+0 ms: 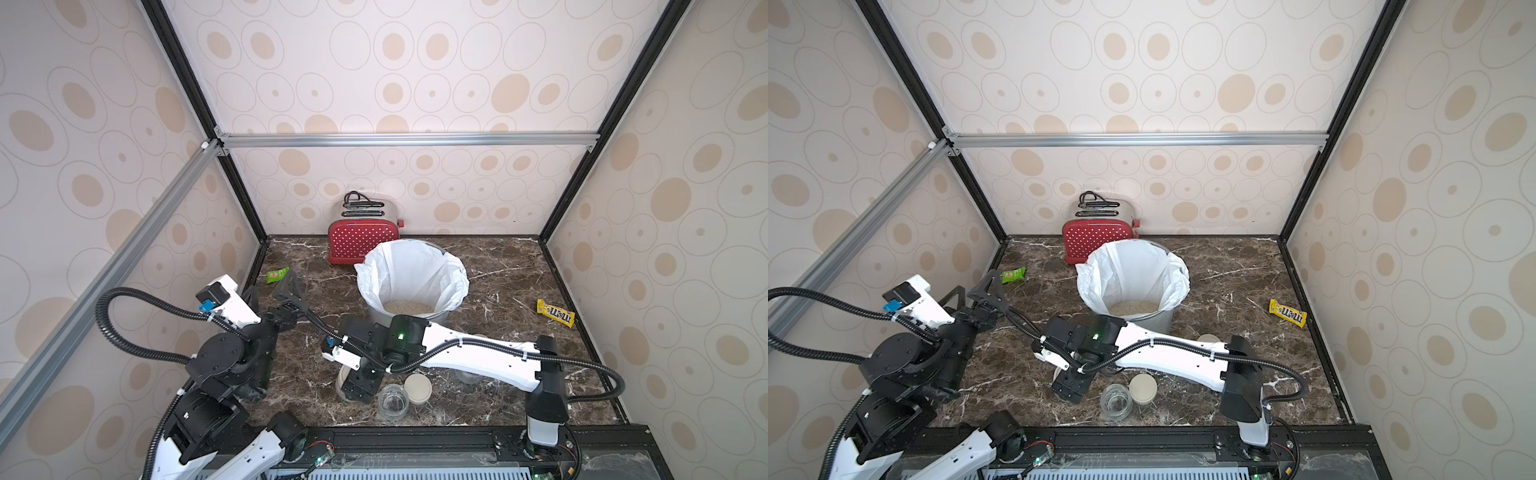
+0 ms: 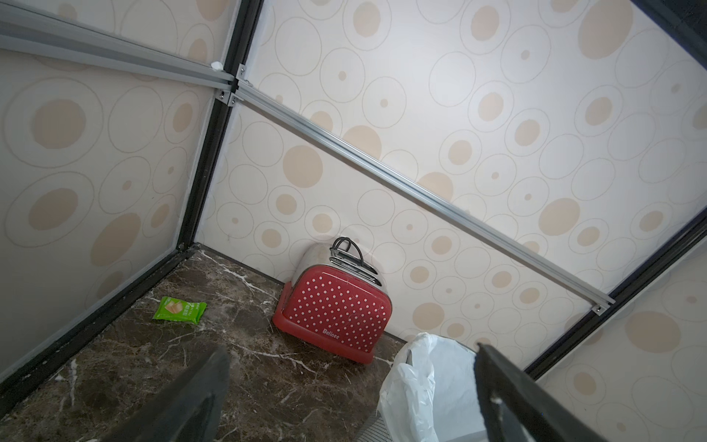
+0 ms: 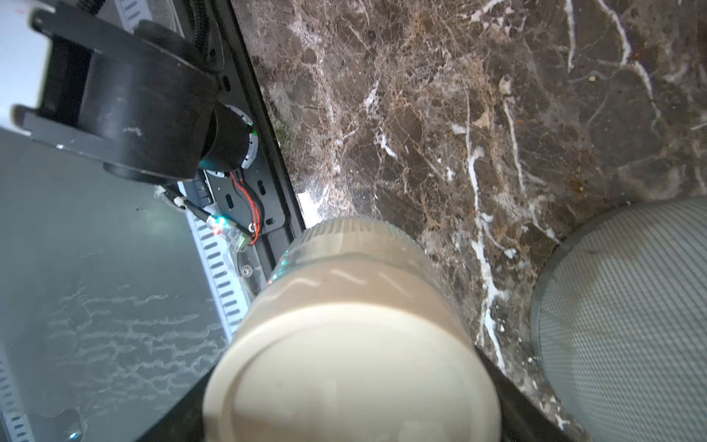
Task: Empty moldy rice from jars
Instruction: Pick up the jar from the center of the board.
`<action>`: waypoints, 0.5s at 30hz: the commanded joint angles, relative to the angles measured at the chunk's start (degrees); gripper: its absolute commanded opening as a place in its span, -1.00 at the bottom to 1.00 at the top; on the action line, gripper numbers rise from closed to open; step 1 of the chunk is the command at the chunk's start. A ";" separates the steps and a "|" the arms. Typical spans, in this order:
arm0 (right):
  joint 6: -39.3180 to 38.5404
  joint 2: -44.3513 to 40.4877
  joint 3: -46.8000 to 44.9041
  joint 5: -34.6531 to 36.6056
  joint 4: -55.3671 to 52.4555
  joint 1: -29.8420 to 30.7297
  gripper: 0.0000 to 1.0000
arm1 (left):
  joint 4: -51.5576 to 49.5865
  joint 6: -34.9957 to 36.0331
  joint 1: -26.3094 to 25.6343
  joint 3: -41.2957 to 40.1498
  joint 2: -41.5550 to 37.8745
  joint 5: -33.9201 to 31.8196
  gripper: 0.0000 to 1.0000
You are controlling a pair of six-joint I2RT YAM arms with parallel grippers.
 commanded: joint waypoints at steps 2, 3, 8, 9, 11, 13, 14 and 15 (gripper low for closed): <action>1.76 -5.21 -1.63 -1.82 0.94 0.04 0.08 | -2.01 1.43 0.19 0.69 -0.76 -1.27 0.98; 2.08 -6.31 -1.89 -1.85 1.03 0.01 0.07 | -2.01 1.50 0.20 0.60 -0.82 -1.18 0.98; 2.97 -10.49 -2.19 -2.00 0.99 -0.12 0.06 | -3.17 3.74 0.14 0.93 -0.20 -0.09 0.98; 3.12 -11.32 -2.21 -2.22 0.80 -0.32 0.05 | -3.63 4.51 0.20 1.10 0.18 0.41 0.98; 3.40 -12.97 -2.02 -2.92 0.29 -1.07 0.04 | -4.51 6.06 0.14 1.76 0.82 1.33 0.98; 3.84 -15.02 -1.92 -3.66 -0.16 -2.36 0.03 | -4.98 8.19 0.19 2.25 1.48 3.00 0.98; 3.94 -16.17 -1.80 -4.29 -0.31 -3.07 0.03 | -5.07 9.71 0.16 2.49 1.88 4.33 0.98; 3.94 -17.30 -1.56 -4.80 -0.52 -3.88 0.03 | -5.16 11.78 0.20 2.64 2.37 5.99 0.98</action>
